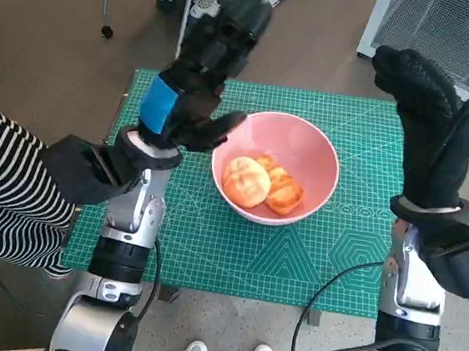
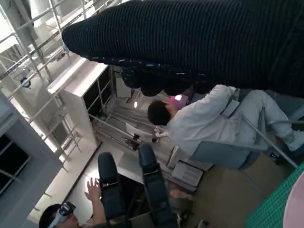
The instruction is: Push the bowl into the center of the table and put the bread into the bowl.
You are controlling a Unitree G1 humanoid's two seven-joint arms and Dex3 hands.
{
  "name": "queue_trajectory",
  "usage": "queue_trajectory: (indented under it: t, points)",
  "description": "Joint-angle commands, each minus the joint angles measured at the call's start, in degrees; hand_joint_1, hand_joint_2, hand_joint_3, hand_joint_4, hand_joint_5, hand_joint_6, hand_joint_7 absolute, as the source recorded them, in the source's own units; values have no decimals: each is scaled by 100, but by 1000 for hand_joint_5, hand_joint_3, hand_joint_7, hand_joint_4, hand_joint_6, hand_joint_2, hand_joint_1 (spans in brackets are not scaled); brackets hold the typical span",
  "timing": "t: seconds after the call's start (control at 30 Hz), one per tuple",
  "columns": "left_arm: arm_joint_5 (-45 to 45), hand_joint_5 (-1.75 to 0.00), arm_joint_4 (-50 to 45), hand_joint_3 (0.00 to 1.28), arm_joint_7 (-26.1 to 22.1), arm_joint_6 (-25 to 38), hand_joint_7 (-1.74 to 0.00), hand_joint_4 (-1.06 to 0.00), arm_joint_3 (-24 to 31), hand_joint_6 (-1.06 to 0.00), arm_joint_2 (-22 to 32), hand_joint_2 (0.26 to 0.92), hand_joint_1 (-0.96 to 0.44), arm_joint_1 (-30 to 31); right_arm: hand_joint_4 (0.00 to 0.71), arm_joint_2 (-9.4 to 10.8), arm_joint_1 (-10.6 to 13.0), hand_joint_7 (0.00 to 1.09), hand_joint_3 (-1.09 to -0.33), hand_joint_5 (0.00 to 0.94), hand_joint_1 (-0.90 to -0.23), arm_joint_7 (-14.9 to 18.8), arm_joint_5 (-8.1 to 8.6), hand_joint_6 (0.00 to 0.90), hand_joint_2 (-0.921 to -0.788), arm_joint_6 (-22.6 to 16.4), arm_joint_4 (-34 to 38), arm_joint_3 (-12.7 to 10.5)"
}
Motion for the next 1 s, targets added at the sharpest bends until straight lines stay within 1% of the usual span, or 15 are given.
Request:
queue_trajectory:
  t: [0.03,0.23,0.37,0.7,1.0]
  points:
    - [86,-89,42,457,35,-35,-440,-91,7,1,7,921,-703,14,185,-31,2,509,-715,1,-811,2,12,60,-921,95,28,17]
    - [86,-94,4,468,6,52,-444,-90,-32,1,37,921,-706,28,180,-51,10,505,-719,0,-809,13,-6,58,-921,107,14,19]
    - [51,-94,-1,470,-68,90,-444,-82,-48,1,50,921,-705,35,179,-59,3,503,-722,0,-807,42,19,56,-921,96,39,12]
    - [-34,-93,-87,472,-221,267,-441,-70,-28,1,67,921,-707,52,179,-79,27,501,-731,0,-803,21,-44,56,-921,136,-28,37]
    - [-16,-97,-103,471,-241,325,-447,-66,-4,1,78,921,-699,55,179,-86,-25,501,-739,0,-808,18,-66,58,-921,165,23,51]
